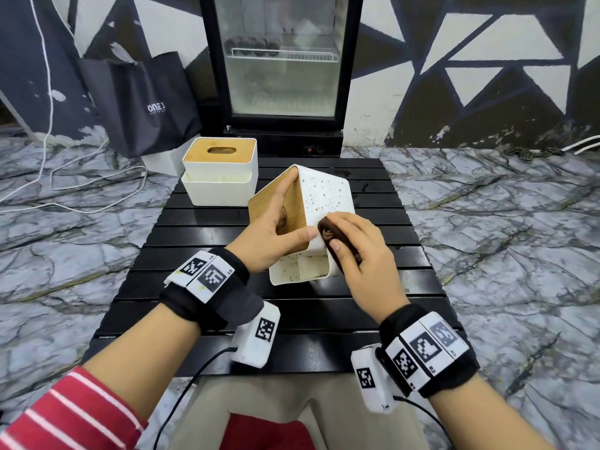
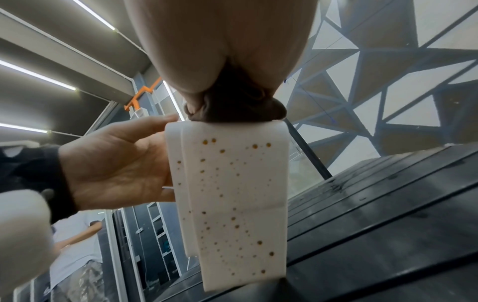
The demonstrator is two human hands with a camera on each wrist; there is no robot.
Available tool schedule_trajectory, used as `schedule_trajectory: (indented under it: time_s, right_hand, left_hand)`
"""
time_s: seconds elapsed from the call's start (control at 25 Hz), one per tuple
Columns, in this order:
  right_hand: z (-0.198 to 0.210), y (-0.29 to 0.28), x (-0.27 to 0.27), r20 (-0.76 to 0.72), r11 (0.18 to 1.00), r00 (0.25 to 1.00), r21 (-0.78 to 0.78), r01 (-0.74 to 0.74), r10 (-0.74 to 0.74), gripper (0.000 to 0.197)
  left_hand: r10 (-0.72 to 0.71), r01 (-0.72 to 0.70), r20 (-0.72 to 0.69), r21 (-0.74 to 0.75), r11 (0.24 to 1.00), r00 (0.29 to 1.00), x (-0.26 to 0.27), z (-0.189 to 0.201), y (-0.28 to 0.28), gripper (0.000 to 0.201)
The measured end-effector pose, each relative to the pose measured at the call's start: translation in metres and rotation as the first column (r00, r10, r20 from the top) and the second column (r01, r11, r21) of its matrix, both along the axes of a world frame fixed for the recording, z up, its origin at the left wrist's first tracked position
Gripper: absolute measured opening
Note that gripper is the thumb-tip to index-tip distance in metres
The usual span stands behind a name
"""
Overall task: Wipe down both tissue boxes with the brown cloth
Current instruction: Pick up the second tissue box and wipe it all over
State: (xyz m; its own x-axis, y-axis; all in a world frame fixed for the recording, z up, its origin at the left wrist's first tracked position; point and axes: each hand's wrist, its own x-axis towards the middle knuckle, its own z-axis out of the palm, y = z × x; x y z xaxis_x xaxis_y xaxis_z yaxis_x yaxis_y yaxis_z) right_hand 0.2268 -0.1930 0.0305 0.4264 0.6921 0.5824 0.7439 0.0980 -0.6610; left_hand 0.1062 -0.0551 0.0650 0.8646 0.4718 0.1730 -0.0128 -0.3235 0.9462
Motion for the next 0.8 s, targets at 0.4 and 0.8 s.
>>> schedule_trajectory:
  time_s: [0.4,0.8]
  right_hand:
    - [0.004,0.006,0.005,-0.001,0.991,0.991,0.002,0.132,-0.132,0.036]
    - [0.013,0.010,0.005,-0.046,0.990,0.990,-0.046,0.132,-0.134,0.038]
  left_hand:
    - [-0.001,0.001,-0.006,0.005,1.000,1.000,0.002,0.004,-0.001,0.085]
    - [-0.019,0.020,0.005,-0.021,1.000,1.000,0.001,0.007,-0.002,0.082]
